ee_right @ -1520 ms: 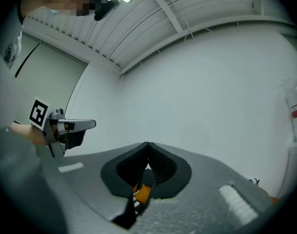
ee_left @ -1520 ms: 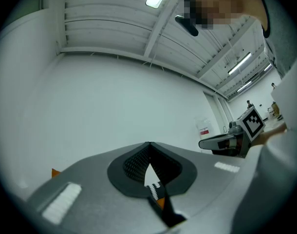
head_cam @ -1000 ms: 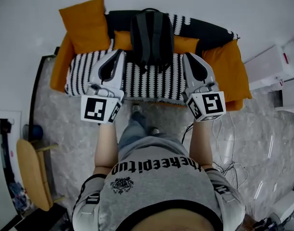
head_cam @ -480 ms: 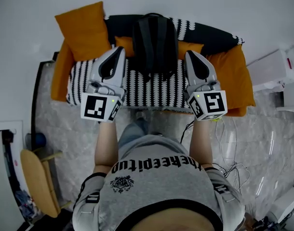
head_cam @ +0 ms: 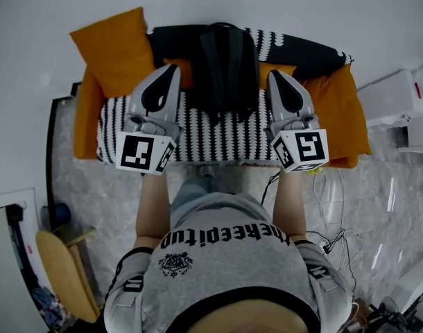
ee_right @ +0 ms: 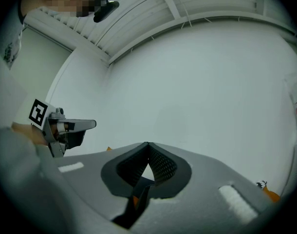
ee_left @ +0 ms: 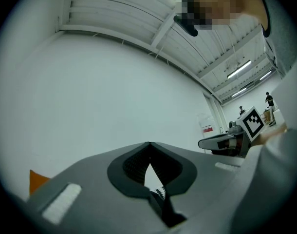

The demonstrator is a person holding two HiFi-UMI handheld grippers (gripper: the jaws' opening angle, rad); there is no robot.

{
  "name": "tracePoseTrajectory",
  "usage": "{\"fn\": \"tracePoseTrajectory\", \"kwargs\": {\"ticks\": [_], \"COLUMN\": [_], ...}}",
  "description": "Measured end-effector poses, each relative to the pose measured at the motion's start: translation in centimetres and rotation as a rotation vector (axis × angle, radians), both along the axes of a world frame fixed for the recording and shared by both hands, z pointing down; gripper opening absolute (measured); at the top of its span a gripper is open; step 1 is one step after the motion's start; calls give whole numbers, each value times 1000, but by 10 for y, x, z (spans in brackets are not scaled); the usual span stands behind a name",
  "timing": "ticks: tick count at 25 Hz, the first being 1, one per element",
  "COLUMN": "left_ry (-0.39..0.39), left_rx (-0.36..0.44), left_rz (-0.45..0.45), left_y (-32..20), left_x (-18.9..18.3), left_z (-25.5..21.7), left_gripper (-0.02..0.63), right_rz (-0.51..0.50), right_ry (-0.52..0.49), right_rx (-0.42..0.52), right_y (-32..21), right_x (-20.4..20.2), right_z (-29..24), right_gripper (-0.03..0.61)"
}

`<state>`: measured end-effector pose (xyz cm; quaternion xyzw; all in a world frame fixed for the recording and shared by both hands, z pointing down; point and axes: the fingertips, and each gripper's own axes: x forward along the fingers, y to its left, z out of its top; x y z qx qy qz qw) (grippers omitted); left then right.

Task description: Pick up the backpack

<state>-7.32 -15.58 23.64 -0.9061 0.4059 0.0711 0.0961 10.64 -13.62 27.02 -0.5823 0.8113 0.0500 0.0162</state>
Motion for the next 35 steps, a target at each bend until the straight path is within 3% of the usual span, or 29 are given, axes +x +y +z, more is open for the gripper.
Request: {"fn": "tracePoseTrajectory", "kwargs": {"ticks": [14,22,35], "left_ry": [13,11,0], "left_rx": [-19,-57,-69], "left_rz": [70,119,78], "left_y": [-55,-68,-94], "left_x": [-18,3,26], "left_z": [7,20,21], "left_gripper": [8,9,9], "right_rz": [64,87,56], "right_ry": [23,30,45], "right_rx": [-7,-53,-81], "right_y": [-39,-42,-79], "right_x": [-24,-15,11], "right_z": [1,15,16], "right_gripper": [2,2,2]}}
